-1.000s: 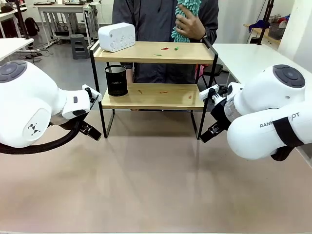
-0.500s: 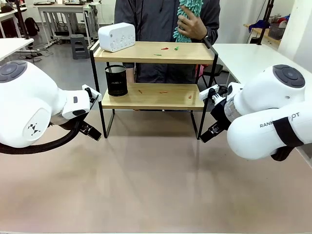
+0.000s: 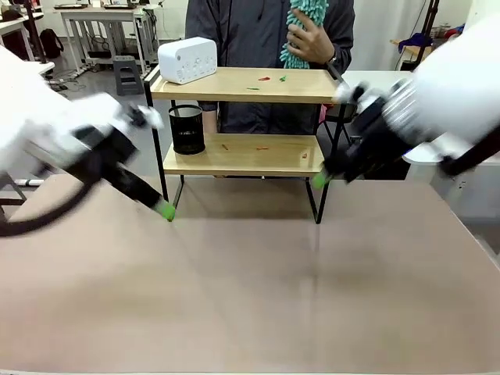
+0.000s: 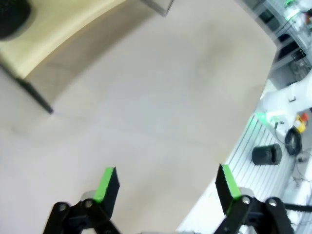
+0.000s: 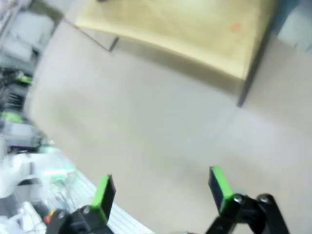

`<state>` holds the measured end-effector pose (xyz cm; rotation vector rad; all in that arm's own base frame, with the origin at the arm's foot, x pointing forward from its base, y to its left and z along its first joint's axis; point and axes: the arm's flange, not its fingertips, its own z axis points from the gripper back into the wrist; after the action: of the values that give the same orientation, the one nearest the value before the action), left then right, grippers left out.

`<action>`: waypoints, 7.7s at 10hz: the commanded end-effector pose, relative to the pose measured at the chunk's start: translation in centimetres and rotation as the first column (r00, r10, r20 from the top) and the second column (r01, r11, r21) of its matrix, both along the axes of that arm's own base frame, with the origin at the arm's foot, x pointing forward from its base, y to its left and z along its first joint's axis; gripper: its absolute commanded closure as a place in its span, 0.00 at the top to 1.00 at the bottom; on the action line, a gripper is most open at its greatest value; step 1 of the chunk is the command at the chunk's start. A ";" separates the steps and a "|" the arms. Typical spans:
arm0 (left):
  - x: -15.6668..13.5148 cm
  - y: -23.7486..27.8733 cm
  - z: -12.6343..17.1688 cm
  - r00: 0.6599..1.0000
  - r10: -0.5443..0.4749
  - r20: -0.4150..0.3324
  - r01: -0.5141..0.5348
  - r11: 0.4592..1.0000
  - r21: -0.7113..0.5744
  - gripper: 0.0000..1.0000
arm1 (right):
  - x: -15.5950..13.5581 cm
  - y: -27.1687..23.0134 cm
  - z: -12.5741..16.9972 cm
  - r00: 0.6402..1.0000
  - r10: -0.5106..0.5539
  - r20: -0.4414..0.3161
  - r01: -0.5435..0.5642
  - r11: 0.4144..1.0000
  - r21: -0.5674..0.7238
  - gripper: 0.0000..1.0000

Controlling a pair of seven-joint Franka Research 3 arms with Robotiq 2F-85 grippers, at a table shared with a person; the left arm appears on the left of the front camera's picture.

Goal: Clean the shelf.
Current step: Pick up the Duster from the human, then clean the specific tier of the Shelf with the Duster once objects are removed.

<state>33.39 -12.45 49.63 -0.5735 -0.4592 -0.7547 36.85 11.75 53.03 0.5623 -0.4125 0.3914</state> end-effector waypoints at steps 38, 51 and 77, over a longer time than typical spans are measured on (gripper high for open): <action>-3.8 31.5 -3.5 0.837 0.480 -0.263 -0.539 0.641 -0.546 1.00 | 12.8 -19.3 -5.1 0.699 -0.282 -0.657 0.682 0.541 0.493 0.05; -3.8 31.5 -3.5 0.837 0.480 -0.263 -0.539 0.641 -0.546 1.00 | -18.3 -30.0 0.4 0.971 -0.135 -0.196 0.193 0.928 0.319 0.00; -3.8 31.5 -3.5 0.837 0.480 -0.263 -0.539 0.641 -0.546 1.00 | -8.5 -6.4 18.4 0.858 -0.310 0.410 0.395 0.908 -0.140 0.13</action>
<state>29.49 19.15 46.11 -1.0088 -0.7202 0.0166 28.62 4.75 73.66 0.2551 -0.8226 0.2750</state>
